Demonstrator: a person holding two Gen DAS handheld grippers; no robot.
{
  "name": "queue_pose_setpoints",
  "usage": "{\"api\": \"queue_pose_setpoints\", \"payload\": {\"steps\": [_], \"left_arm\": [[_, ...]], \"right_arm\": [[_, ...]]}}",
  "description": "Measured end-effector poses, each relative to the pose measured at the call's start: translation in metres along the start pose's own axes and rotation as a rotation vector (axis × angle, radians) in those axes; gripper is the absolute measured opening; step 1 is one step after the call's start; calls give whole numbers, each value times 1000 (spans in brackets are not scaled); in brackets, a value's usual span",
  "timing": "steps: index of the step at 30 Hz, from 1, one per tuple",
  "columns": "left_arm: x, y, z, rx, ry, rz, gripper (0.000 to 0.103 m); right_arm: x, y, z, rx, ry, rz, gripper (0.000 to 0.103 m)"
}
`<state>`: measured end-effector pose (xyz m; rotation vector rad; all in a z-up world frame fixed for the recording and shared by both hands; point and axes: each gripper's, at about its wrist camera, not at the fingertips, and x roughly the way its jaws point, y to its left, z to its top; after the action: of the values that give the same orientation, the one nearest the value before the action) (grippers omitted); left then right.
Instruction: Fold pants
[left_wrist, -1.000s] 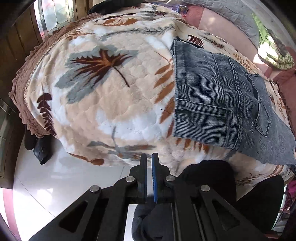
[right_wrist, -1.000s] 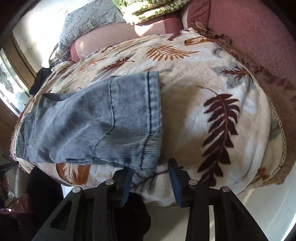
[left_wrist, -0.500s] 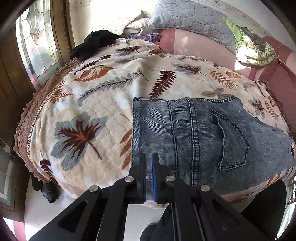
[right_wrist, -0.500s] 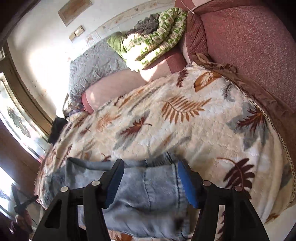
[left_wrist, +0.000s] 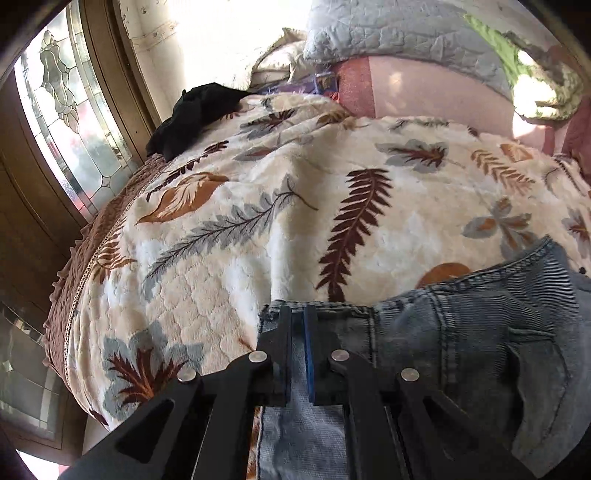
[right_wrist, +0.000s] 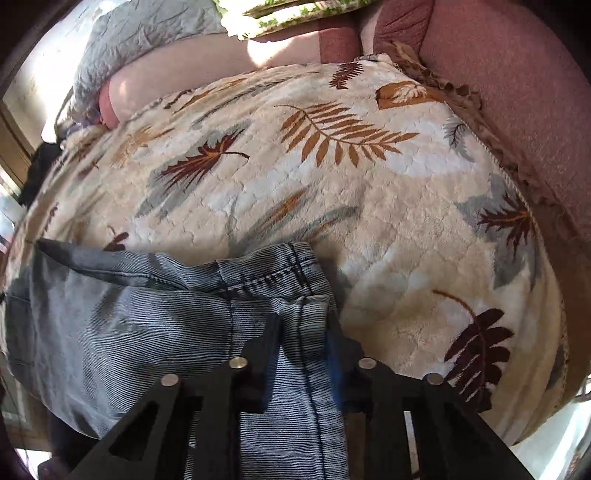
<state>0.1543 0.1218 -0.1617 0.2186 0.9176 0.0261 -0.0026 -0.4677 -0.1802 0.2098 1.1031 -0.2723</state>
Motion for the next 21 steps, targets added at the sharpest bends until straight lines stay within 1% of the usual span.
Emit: {"api": "queue_pose_setpoints", "payload": {"steps": [1,2,3,4,5,6,7,9,10,11,12,13,14,15,16,17,18,19,21], "left_arm": [[12,-2,1,14,48,28,5],[22,-3,-1,20,83,36,5],[26,-4,-3,22,85,41,5],[27,-5,-6,35,68,60,5],[26,-7,-7,55,51,94,6],[26,-8,-8,65,39,130,10],[27,-7,-8,56,34,142,10],[29,-3,-7,15,29,130,10],[30,-2,-6,6,25,132,10],[30,-2,-6,2,22,137,10],[29,-3,-6,-2,20,140,10],[27,-2,-7,-3,14,140,10],[24,-1,-8,-3,5,140,10],[23,-1,-10,-2,-5,141,10],[22,0,-12,-1,-12,140,10],[23,0,-14,-1,-16,139,10],[23,-1,-16,-2,-22,140,10],[22,-2,-17,-3,-32,147,10],[22,-4,-19,-4,-42,160,10]], "right_arm": [[-4,1,1,-9,-5,3,12],[-10,4,4,-18,-25,-13,12],[-18,4,7,-31,-56,-35,12],[-26,6,10,-38,-86,-44,12],[-35,7,14,-34,-119,-43,12],[-43,6,18,-20,-155,-45,12],[-50,7,22,-2,-191,-45,12],[-55,7,27,28,-259,-55,12],[-50,5,29,46,-262,-68,12],[-36,2,31,62,-225,-83,12],[-19,-1,32,75,-164,-109,15],[-8,-3,32,89,-127,-136,19],[-4,-5,31,110,-122,-165,20],[-8,-5,30,128,-151,-178,20],[-17,-2,29,132,-201,-201,21],[-28,6,30,114,-258,-212,25],[-38,16,31,85,-297,-186,28],[-46,30,34,50,-319,-119,32],[-56,73,41,-57,-322,77,32]]}}
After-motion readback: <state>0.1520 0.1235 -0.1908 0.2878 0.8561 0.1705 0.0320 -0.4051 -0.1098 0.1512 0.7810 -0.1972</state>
